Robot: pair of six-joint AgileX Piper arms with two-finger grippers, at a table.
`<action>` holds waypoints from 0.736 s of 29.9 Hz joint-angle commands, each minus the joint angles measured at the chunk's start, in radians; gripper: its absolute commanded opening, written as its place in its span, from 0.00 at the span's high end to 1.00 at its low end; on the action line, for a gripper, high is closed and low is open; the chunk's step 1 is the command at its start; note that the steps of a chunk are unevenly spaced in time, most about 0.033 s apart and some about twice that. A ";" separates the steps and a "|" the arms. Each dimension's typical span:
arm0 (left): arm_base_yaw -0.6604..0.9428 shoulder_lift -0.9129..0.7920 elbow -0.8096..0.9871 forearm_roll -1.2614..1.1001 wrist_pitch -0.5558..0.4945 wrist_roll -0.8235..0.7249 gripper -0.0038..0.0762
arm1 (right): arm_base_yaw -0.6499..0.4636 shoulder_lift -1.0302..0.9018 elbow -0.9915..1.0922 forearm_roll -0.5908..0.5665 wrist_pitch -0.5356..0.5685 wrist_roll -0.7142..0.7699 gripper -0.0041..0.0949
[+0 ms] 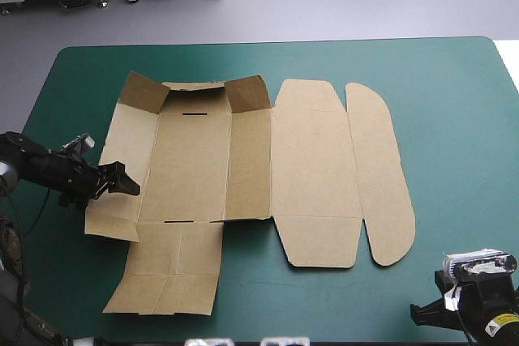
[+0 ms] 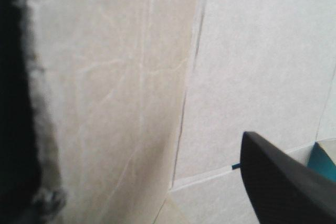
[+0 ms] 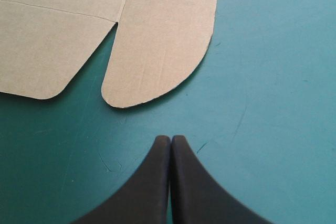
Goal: Fold the box
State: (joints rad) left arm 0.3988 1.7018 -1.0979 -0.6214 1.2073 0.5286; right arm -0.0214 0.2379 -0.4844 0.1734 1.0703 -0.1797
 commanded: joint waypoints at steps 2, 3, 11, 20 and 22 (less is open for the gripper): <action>-0.007 -0.043 -0.015 -0.096 0.038 0.016 0.39 | 0.000 0.014 -0.026 0.011 -0.055 -0.004 0.98; -0.007 -0.043 -0.015 -0.096 0.030 0.016 0.42 | 0.000 0.014 -0.026 0.011 -0.055 -0.004 0.98; -0.007 -0.043 -0.015 -0.118 -0.010 0.049 0.69 | 0.000 0.014 -0.026 0.011 -0.055 -0.004 0.98; -0.093 -0.043 -0.026 -0.049 -0.064 0.093 0.96 | 0.000 0.014 -0.026 0.011 -0.055 -0.004 0.98; -0.140 -0.043 -0.051 0.011 -0.069 0.093 0.96 | 0.000 0.014 -0.026 0.011 -0.055 -0.004 0.98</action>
State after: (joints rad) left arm 0.3189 1.7018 -1.0998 -0.6293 1.1354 0.6105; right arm -0.0214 0.2379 -0.4844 0.1734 1.0703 -0.1797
